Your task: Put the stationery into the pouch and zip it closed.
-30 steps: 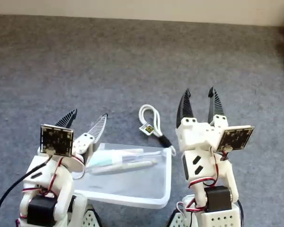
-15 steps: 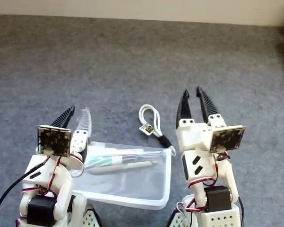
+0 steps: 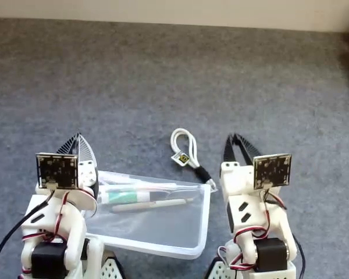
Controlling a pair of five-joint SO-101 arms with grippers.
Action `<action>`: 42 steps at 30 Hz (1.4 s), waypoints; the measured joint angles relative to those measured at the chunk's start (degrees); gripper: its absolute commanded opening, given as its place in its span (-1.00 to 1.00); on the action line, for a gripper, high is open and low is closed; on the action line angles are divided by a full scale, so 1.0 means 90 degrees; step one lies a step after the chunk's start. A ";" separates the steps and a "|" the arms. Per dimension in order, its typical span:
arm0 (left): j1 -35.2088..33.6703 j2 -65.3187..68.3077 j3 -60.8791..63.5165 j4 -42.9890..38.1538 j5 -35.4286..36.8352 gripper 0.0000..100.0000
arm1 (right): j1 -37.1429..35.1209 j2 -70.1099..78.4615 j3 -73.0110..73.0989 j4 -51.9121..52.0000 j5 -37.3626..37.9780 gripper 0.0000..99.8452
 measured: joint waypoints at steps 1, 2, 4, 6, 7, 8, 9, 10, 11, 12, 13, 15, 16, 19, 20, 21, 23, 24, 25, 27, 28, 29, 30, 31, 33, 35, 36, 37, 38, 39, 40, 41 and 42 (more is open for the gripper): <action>0.0000 0.0000 0.0059 0.0088 0.0000 -0.99 | 0.0088 0.0000 0.0000 0.0137 0.0000 -0.95; 0.0000 0.0000 0.0176 0.0137 0.0000 -0.99 | 0.0186 0.0000 0.0000 0.0264 0.0000 -0.95; -0.0010 0.0000 0.0527 0.0137 0.0000 -0.99 | 0.0352 -0.0029 0.0020 0.0596 0.0000 -0.95; -0.0166 0.0010 0.0977 0.0137 0.0000 -0.99 | 0.0410 -0.0059 0.0205 0.0889 0.0000 -0.95; -0.0225 0.0059 0.1172 0.0137 0.0000 -0.99 | 0.0420 -0.0059 0.0371 0.1016 0.0000 -0.95; -0.0274 0.0059 0.1338 0.0137 0.0000 -0.99 | 0.0440 -0.0039 0.0557 0.1123 0.0000 -0.95; -0.0322 0.0059 0.1436 0.0137 0.0000 -0.99 | 0.0479 -0.0010 0.0752 0.1192 0.0000 -0.95; -0.0371 0.0029 0.1534 0.0137 0.0000 -0.99 | 0.0518 -0.0010 0.0947 0.1231 0.0000 -0.95; -0.0410 0.0020 0.1641 0.0137 0.0000 -0.99 | 0.0518 -0.0010 0.1153 0.1231 0.0000 -0.95; -0.0459 0.0029 0.1748 0.0137 0.0000 -0.99 | 0.0518 0.0000 0.1328 0.1241 0.0000 -0.95; -0.0498 0.0049 0.1875 0.0137 0.0000 -0.99 | 0.0508 0.0000 0.1495 0.1250 0.0000 -0.95; -0.0557 0.0039 0.2178 0.0137 0.0000 -0.99 | 0.0498 0.0000 0.1856 0.1250 0.0000 -0.95; -0.0557 0.0049 0.2344 0.0137 0.0000 -0.99 | 0.0508 0.0010 0.1944 0.1250 0.0010 -0.95; -0.0537 0.0068 0.2764 0.0147 -0.0088 -0.99 | 0.0498 0.0000 0.1973 0.1250 0.0010 -0.95; -0.0537 0.0000 0.2774 0.0137 -0.0234 -0.99 | 0.0498 0.0000 0.1973 0.1250 0.0010 -0.95; -0.0567 0.0059 0.2784 0.0137 -0.0420 -0.99 | 0.0498 0.0000 0.1973 0.1260 0.0010 -0.95; -0.0576 0.0039 0.2784 0.0137 -0.0811 -0.99 | 0.0498 0.0000 0.1973 0.1358 0.0010 -0.95; -0.0576 0.0059 0.2784 0.0147 -0.0967 -0.99 | 0.0498 0.0000 0.1973 0.1426 0.0010 -0.95; -0.0576 0.0059 0.2784 0.0166 -0.1074 -0.99 | 0.0498 0.0000 0.1973 0.1514 0.0010 -0.95; -0.0576 0.0059 0.2784 0.0332 -0.1192 -0.99 | 0.0527 0.0000 0.1973 0.1797 0.0010 -0.95; -0.0576 0.0059 0.2784 0.0488 -0.1221 -0.99 | 0.0527 0.0000 0.1973 0.1993 0.0010 -0.95; -0.0576 0.0059 0.2784 0.0684 -0.1241 -0.99 | 0.0518 0.0000 0.1973 0.2208 0.0010 -0.95; -0.0576 0.0059 0.2784 0.0908 -0.1260 -0.99 | 0.0508 0.0000 0.1973 0.2393 0.0010 -0.95; -0.0576 0.0000 0.2784 0.1104 -0.1260 -0.99 | 0.0508 0.0000 0.1973 0.2462 0.0010 -0.95; -0.0576 -0.0010 0.2784 0.1407 -0.1270 -0.99 | 0.0508 0.0000 0.1973 0.2510 0.0020 -0.95; -0.0576 -0.0010 0.2784 0.1514 -0.1270 -0.99 | 0.0508 0.0000 0.1973 0.2520 0.0020 -0.95; -0.0576 -0.0010 0.2784 0.1534 -0.1270 -0.99 | 0.0508 0.0000 0.1973 0.2530 0.0020 -0.95; -0.0576 -0.0010 0.2784 0.1543 -0.1270 -0.99 | 0.0508 0.0000 0.1973 0.2530 0.0020 -0.95; -0.0576 -0.0010 0.2784 0.1543 -0.1270 -0.99 | 0.0508 0.0000 0.1973 0.2530 0.0020 -0.95; -0.0576 -0.0010 0.2784 0.1543 -0.1270 -0.99 | 0.0508 0.0000 0.1973 0.2530 0.0020 -0.95; -0.0576 -0.0010 0.2784 0.1543 -0.1270 -0.99 | 0.0508 0.0000 0.1973 0.2549 0.0020 -0.95; -0.0576 -0.0010 0.2784 0.1543 -0.1270 -0.99 | 0.0508 0.0000 0.1973 0.2549 0.0020 -0.95; -0.0576 -0.0010 0.2784 0.1543 -0.1270 -0.99 | 0.0508 0.0000 0.1973 0.2549 0.0020 -0.95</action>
